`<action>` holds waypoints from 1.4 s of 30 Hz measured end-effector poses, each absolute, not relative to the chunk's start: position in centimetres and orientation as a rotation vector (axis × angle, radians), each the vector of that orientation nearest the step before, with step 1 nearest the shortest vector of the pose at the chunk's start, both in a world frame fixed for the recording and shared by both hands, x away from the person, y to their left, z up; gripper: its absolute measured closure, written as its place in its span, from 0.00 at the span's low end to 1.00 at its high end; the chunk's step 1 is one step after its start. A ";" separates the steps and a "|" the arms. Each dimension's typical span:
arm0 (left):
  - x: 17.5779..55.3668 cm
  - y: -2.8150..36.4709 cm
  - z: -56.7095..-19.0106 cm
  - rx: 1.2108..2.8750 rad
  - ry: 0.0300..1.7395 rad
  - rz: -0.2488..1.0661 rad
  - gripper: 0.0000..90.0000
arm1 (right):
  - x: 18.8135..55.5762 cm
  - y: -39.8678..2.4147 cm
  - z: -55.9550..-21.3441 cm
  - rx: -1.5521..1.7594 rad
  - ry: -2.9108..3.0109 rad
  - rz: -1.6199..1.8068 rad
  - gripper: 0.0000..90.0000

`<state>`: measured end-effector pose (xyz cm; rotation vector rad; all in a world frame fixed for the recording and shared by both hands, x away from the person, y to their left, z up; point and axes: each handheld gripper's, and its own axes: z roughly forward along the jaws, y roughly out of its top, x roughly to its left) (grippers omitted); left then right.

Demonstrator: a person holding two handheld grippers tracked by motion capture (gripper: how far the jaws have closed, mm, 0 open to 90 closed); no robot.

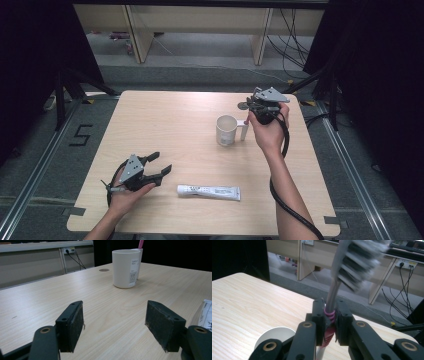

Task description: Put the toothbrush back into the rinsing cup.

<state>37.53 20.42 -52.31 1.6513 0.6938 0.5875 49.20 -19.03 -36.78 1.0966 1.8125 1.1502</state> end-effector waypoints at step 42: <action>37.6 20.4 -52.3 1.652 0.694 0.588 0.34 | 50.1 -18.6 -38.6 1.113 1.830 1.106 0.89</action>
